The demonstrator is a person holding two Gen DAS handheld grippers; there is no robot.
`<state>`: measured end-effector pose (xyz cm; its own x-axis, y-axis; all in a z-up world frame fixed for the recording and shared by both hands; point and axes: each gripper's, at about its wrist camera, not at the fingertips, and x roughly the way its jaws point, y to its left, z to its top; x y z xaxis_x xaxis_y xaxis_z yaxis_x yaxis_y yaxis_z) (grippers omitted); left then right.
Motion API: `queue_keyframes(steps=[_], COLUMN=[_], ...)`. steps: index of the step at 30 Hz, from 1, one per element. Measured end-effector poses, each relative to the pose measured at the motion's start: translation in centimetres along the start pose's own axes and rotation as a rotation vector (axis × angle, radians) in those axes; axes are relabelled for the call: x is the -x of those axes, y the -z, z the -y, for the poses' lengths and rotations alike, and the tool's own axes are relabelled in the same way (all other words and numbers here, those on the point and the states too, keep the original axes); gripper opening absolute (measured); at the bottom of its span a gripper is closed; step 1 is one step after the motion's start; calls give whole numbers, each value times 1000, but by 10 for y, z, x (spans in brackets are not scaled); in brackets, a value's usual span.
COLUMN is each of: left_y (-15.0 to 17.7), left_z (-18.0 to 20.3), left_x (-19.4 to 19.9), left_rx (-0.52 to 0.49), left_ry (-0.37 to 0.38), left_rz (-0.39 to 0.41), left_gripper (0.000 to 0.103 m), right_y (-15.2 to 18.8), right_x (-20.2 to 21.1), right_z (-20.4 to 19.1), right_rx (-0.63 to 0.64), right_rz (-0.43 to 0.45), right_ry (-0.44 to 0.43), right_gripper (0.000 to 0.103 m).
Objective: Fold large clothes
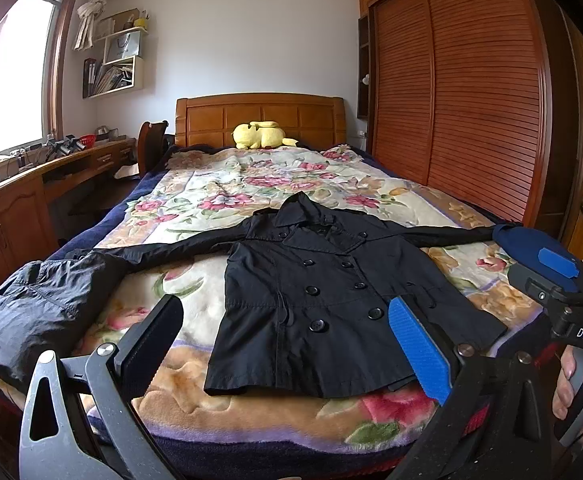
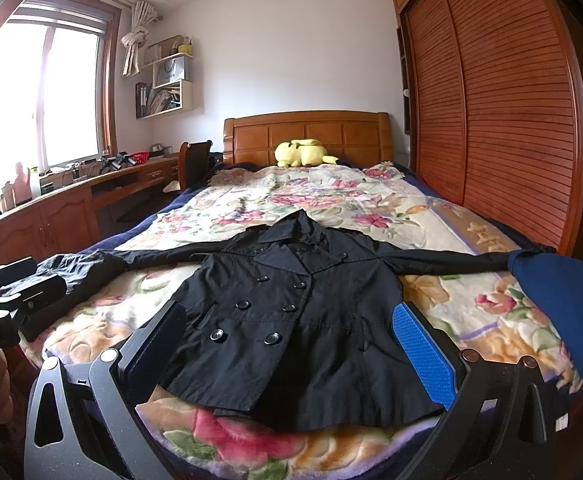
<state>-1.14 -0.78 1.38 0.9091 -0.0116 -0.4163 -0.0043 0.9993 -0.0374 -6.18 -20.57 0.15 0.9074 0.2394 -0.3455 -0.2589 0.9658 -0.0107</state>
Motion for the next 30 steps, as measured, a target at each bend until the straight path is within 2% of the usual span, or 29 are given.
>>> queue_keyframes(steps=[30], left_y=[6], left_z=[-2], left_x=[-4], left_rx=[1], left_ry=[2], left_rz=[0], left_gripper=[103], right_y=[2], right_x=[1], right_z=[-2], right_rx=[-3], right_rz=[3], right_ry=[-17], right_gripper=[103])
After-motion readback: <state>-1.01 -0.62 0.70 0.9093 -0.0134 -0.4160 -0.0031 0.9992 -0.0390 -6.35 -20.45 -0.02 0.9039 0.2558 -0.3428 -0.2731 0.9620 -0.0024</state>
